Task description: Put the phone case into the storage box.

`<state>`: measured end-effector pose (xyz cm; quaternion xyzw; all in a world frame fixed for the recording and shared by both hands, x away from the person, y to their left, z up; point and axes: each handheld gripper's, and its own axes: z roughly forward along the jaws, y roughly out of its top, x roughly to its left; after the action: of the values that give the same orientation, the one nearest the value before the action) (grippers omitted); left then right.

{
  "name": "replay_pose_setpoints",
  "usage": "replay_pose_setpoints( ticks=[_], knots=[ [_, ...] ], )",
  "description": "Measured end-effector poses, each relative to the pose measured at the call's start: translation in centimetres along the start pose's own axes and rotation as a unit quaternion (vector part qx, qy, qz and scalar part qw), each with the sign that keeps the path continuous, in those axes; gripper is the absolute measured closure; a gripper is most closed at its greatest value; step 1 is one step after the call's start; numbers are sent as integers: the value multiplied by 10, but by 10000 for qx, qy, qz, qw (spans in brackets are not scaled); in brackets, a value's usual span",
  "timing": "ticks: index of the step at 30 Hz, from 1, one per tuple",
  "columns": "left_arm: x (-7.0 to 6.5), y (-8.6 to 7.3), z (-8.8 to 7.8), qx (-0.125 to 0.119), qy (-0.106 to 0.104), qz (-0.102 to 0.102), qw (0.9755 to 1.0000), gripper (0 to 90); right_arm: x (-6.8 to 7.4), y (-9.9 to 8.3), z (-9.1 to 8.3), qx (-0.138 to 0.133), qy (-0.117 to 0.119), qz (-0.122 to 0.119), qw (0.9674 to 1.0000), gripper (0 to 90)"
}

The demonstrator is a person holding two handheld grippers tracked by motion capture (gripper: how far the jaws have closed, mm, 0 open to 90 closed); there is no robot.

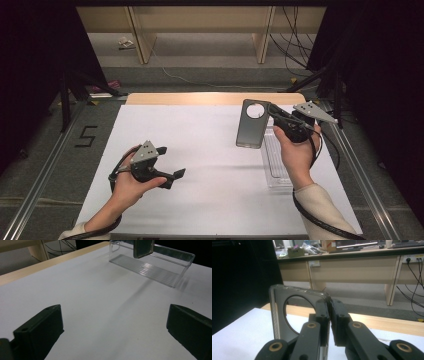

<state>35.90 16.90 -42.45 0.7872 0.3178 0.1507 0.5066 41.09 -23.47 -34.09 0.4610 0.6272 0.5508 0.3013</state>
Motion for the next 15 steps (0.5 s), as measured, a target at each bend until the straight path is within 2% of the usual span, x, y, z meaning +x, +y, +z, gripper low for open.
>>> replay_pose_setpoints(
  ticks=[15],
  knots=[
    [0, 0, 0, -2, -4, -9, 10000, 2, -8, 4, -3, -75, -67, 19, 9999, 854]
  ],
)
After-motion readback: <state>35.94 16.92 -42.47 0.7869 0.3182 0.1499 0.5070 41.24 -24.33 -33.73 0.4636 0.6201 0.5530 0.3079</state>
